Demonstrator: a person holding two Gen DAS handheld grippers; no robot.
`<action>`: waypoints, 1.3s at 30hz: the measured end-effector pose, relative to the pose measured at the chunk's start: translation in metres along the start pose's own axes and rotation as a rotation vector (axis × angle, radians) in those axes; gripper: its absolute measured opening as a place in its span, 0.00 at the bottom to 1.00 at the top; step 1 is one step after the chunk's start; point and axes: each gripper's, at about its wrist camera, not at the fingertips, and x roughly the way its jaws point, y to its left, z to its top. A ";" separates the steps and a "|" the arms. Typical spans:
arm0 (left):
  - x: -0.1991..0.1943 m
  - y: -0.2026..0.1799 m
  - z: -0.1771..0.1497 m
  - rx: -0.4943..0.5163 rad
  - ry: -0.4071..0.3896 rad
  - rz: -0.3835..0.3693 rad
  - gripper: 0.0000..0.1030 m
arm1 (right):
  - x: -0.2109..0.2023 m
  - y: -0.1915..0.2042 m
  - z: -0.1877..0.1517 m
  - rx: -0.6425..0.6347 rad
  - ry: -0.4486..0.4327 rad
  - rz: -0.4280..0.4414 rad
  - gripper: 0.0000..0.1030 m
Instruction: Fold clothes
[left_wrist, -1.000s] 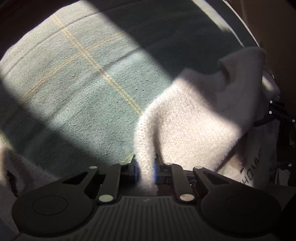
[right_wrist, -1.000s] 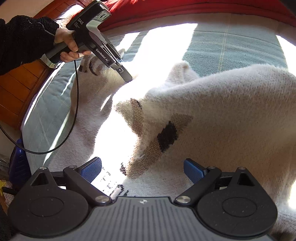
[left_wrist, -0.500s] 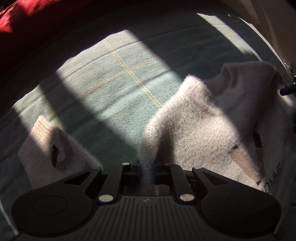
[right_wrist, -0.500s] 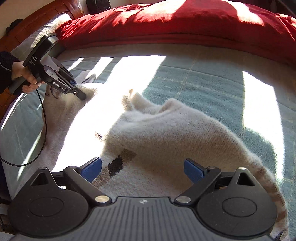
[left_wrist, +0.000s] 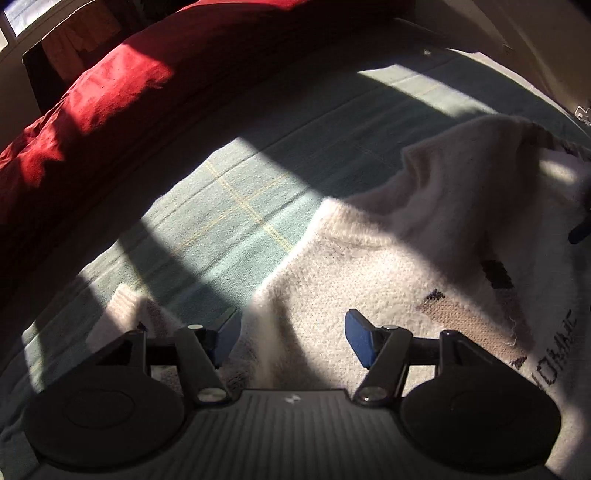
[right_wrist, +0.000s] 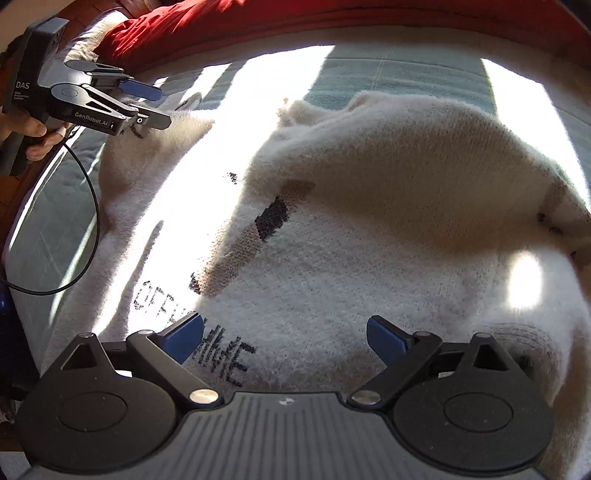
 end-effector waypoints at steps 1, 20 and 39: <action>-0.004 -0.014 -0.004 0.006 -0.025 -0.022 0.73 | 0.009 0.002 -0.004 -0.019 -0.004 -0.031 0.95; 0.007 -0.054 -0.031 -0.237 -0.109 -0.091 0.76 | -0.020 0.022 0.030 -0.164 -0.159 -0.141 0.94; 0.089 0.015 -0.005 -0.458 -0.083 -0.084 0.74 | 0.064 -0.063 0.120 0.037 -0.102 -0.251 0.73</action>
